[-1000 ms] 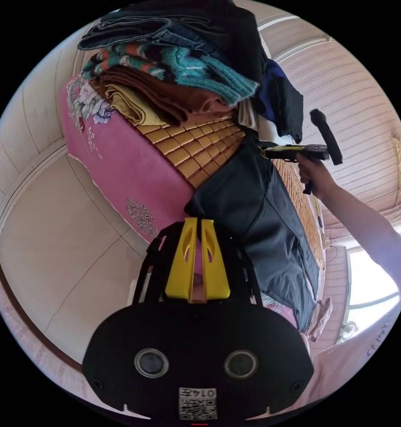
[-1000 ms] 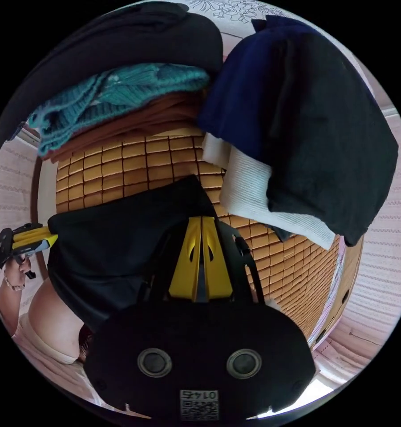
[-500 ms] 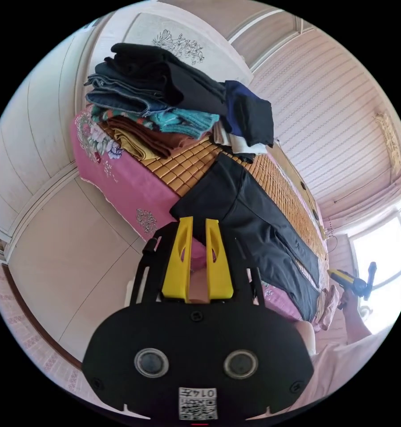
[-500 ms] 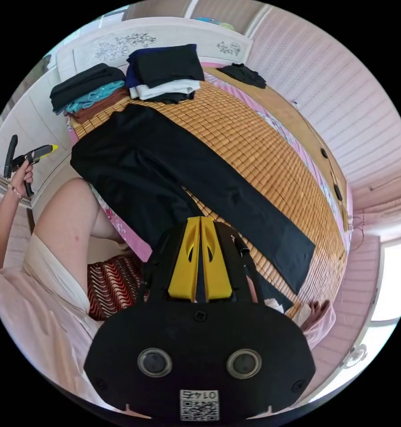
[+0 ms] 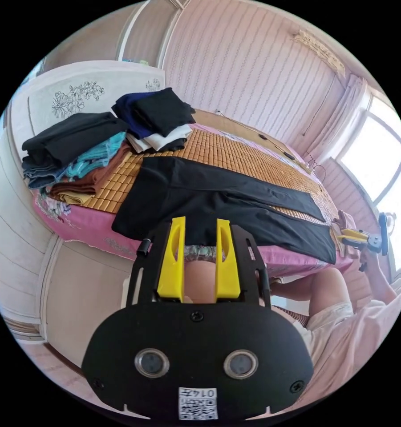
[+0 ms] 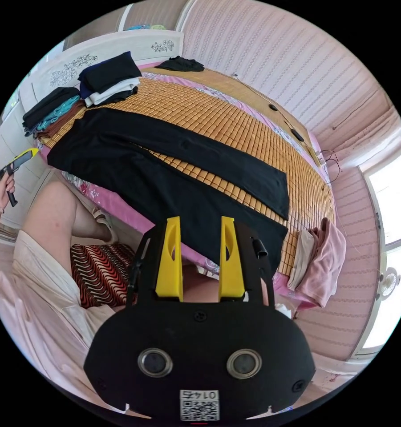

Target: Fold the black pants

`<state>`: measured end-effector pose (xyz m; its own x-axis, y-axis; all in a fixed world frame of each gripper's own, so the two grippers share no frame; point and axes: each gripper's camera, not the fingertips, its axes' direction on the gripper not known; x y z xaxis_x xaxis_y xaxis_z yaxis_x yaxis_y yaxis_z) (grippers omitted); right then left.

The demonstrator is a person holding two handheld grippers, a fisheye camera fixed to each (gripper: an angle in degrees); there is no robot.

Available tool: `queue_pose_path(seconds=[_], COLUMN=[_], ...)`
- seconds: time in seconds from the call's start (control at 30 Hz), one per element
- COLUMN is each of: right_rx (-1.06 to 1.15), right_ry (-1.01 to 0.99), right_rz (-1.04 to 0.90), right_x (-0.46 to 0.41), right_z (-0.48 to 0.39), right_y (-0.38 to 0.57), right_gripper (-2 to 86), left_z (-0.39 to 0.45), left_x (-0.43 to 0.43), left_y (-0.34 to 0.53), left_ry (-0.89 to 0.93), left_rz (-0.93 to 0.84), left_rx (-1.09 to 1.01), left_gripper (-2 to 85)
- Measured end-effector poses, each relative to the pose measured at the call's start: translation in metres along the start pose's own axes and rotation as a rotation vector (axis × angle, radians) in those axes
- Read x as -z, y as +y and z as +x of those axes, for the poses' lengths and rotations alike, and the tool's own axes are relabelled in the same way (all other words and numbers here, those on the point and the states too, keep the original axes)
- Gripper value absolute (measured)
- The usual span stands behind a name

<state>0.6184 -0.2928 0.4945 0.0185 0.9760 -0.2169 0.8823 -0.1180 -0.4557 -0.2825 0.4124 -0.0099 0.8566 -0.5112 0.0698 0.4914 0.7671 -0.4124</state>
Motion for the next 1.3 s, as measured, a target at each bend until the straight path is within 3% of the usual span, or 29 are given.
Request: queue_pose_path(seconds=[0.23,0.5,0.73,1.3], right_rx=[-0.140,-0.338,-0.464,-0.513], right_ry=[-0.048,-0.112,-0.118,-0.083], right_rz=[-0.019,-0.083,-0.170,-0.244], right_x=[-0.033,-0.086,-0.137,-0.197], right_z=[0.064,0.140,0.191,0.256], right_y=[0.054,0.106,0.140,0.151], right_gripper=[13.4,13.2,13.1,13.5], left_z=[0.002,-0.026,-0.059,-0.134], left_x=[-0.020,-0.060,-0.080,-0.103], left_y=[-0.005,-0.030,-0.051,-0.091], left_ry=[0.020,0.154,0.099,0.113], left_rz=[-0.081,-0.120,-0.192,-0.192], left_rx=[0.080,0.416,0.566,0.796], left_gripper=[10.1,8.9,9.4,11.7])
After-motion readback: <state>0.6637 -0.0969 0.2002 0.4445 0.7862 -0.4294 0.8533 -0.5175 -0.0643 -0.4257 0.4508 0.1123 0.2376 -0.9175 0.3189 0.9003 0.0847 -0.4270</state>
